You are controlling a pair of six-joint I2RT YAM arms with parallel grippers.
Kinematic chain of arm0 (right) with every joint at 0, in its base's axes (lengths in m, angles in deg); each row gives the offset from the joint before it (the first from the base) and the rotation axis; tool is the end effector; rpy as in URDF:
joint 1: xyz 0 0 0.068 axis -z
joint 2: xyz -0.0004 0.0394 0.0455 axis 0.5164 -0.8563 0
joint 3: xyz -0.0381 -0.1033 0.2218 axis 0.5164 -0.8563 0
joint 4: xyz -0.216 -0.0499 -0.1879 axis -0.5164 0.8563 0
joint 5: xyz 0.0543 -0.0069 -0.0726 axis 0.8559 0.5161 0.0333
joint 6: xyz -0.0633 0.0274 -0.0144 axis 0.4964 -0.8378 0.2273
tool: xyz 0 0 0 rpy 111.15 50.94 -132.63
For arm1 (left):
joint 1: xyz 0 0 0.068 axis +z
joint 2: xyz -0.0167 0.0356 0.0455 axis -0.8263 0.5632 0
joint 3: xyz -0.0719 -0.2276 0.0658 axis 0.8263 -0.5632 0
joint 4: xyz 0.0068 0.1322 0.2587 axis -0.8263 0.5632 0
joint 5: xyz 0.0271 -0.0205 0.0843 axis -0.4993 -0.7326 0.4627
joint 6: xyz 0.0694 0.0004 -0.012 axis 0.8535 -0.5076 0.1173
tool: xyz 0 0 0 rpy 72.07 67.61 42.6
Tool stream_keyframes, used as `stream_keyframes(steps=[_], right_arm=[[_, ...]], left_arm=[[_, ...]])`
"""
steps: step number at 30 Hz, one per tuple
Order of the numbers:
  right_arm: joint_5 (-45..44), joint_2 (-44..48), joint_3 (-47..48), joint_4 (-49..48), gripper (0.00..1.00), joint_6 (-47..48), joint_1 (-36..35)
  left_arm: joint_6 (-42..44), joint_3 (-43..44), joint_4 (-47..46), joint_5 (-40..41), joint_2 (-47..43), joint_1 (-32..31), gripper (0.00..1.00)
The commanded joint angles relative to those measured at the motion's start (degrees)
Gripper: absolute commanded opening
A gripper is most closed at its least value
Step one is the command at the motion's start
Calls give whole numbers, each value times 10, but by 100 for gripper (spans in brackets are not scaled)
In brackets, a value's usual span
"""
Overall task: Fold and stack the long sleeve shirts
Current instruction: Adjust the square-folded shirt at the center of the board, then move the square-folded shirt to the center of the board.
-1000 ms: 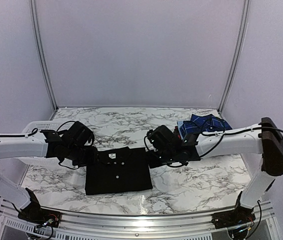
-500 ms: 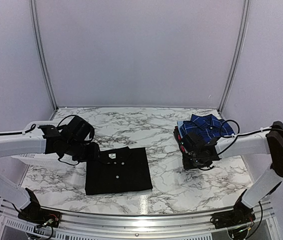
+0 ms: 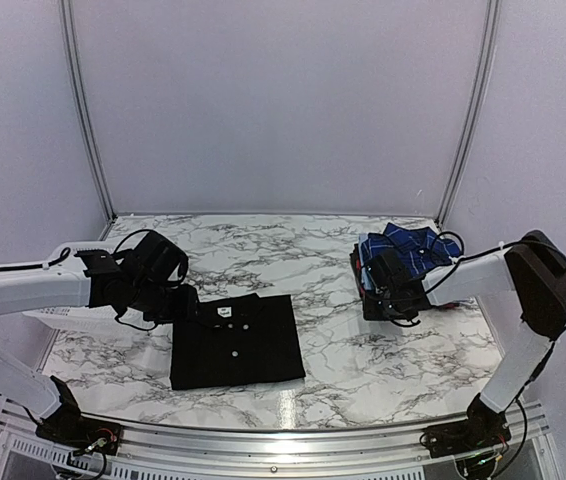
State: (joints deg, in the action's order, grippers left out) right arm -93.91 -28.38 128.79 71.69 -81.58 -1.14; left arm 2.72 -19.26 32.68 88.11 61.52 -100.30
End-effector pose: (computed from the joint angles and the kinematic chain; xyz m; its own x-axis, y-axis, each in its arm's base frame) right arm 0.2953 0.1663 0.0651 -0.8218 0.0583 -0.5668 0.0413 0.9982 0.0427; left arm 0.2354 -0.2240 0.1736 -0.8392 -0.0352 -0.5427 0.1727 0.9290 -0.3273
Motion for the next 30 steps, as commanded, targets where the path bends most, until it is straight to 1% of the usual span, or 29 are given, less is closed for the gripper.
stream_keyframes(steps=[1,4,7,14,19,23,24,27,28,30], right_arm=[[25,-20,5,4,0,-5,5],[21,-10,4,16,0,-12,-5],[17,6,5,36,0,-21,-29],[7,41,-5,80,0,-83,-137],[8,37,9,95,0,-136,-208],[-4,43,15,95,0,-134,-205],[-13,45,24,105,5,-125,-197],[-61,45,69,143,24,-92,-179],[-71,43,83,149,28,-80,-172],[-82,42,110,159,33,-56,-153]], left_arm=[[12,6,20,13,-19,0,49],[15,5,21,14,-22,2,49],[17,2,21,16,-27,3,49],[17,-16,20,15,-37,3,49],[17,-23,20,14,-42,5,49],[15,-28,19,14,-42,6,49],[15,-28,18,14,-43,6,49],[14,-29,18,14,-44,6,49],[13,-30,17,14,-43,6,49],[9,-34,13,14,-44,6,49]])
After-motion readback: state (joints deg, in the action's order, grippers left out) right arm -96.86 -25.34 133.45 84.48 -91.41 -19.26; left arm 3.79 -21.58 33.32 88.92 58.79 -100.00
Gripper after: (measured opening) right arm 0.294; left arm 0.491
